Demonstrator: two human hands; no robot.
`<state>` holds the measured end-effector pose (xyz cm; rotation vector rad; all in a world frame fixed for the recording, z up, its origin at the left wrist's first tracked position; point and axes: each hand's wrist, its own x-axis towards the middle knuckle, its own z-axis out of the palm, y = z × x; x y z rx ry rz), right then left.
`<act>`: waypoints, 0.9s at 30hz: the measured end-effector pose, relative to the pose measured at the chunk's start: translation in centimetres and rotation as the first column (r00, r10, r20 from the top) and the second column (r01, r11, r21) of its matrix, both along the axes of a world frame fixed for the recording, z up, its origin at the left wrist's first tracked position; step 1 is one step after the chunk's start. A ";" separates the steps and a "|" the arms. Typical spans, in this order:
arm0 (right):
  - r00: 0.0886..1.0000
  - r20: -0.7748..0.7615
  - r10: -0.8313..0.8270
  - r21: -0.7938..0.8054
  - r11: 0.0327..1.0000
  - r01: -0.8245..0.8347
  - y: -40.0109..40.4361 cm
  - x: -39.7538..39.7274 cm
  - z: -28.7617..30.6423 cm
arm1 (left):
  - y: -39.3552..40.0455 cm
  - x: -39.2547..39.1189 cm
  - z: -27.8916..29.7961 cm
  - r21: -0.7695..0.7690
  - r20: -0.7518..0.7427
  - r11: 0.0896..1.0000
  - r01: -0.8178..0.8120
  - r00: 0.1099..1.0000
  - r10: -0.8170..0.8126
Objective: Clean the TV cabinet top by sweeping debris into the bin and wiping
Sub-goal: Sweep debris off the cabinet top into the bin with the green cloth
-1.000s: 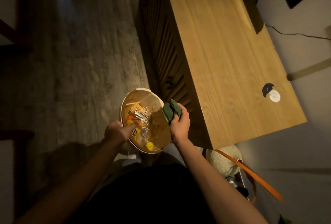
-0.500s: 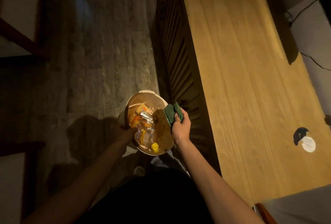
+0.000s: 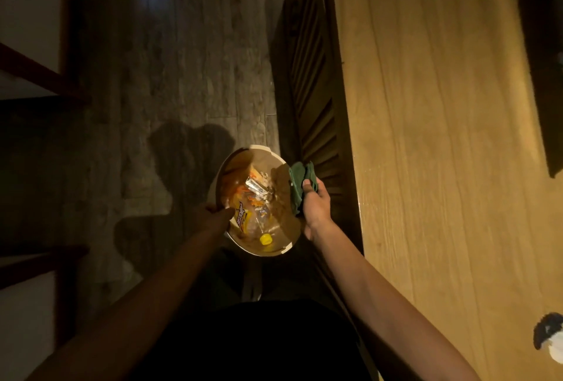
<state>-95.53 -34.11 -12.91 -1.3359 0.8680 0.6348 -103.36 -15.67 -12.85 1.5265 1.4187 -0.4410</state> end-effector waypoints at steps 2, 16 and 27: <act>1.000 -0.026 -0.002 0.047 0.999 0.003 0.8 2.1 0.2 | 1.2 1.7 -0.1 -0.008 0.004 0.999 -0.036 0.999 0.036; 0.993 -0.112 -0.027 0.015 0.999 0.029 12.1 17.4 -0.8 | 13.4 17.2 -4.0 -0.085 -0.043 0.995 -0.052 0.998 0.049; 0.996 0.005 0.085 -0.347 0.935 -0.078 21.7 27.6 -9.9 | 21.7 28.4 -12.3 -0.101 -0.039 0.977 0.187 0.981 -0.192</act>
